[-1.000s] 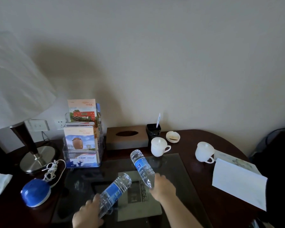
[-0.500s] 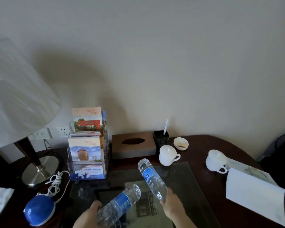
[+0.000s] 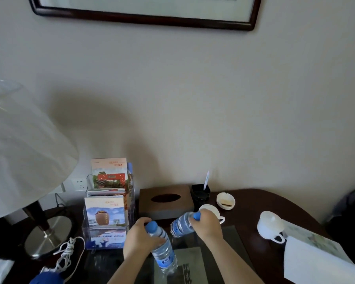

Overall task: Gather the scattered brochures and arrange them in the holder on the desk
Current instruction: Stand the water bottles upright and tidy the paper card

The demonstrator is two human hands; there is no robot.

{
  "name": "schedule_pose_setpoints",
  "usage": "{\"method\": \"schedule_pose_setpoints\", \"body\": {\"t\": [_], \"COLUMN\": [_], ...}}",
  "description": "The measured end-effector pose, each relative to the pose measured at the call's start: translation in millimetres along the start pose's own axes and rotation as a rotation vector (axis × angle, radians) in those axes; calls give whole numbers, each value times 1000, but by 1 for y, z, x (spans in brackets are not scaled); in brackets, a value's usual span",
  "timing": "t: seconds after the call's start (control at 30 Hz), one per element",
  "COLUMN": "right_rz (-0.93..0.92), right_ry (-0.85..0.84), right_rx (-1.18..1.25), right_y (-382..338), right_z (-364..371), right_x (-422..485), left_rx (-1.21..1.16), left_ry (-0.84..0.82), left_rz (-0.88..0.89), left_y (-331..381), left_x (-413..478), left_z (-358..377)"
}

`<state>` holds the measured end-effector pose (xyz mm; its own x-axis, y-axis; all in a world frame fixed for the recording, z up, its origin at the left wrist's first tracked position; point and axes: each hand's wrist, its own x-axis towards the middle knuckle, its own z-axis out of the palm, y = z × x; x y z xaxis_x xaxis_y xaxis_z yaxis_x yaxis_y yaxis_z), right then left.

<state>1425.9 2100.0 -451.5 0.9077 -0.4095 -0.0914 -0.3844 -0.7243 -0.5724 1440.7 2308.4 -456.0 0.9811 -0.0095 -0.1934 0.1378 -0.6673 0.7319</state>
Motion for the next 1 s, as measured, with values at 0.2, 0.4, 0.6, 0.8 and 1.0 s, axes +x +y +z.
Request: {"method": "schedule_pose_setpoints", "body": {"t": [0.2,0.4,0.6,0.8,1.0], "right_rz": [-28,-117,-185,-232,-271], "right_ry": [120,-87,-121,-112,-130], "right_rx": [85,314,264,249,246], "right_y": [-8,-7,-20,-16,-17], "right_z": [19,40,44,46,48], "right_x": [32,43,59,61,60], "left_rx": [-270,-335,-219,-117,-96], "left_ry": [68,74,181,144,124], "left_rz": [-3,-46,-11,46,27], "left_y": [-9,-16,6,14,2], "left_x": [-11,-5,34,81,97], "left_z": [49,60,51,36,46]}}
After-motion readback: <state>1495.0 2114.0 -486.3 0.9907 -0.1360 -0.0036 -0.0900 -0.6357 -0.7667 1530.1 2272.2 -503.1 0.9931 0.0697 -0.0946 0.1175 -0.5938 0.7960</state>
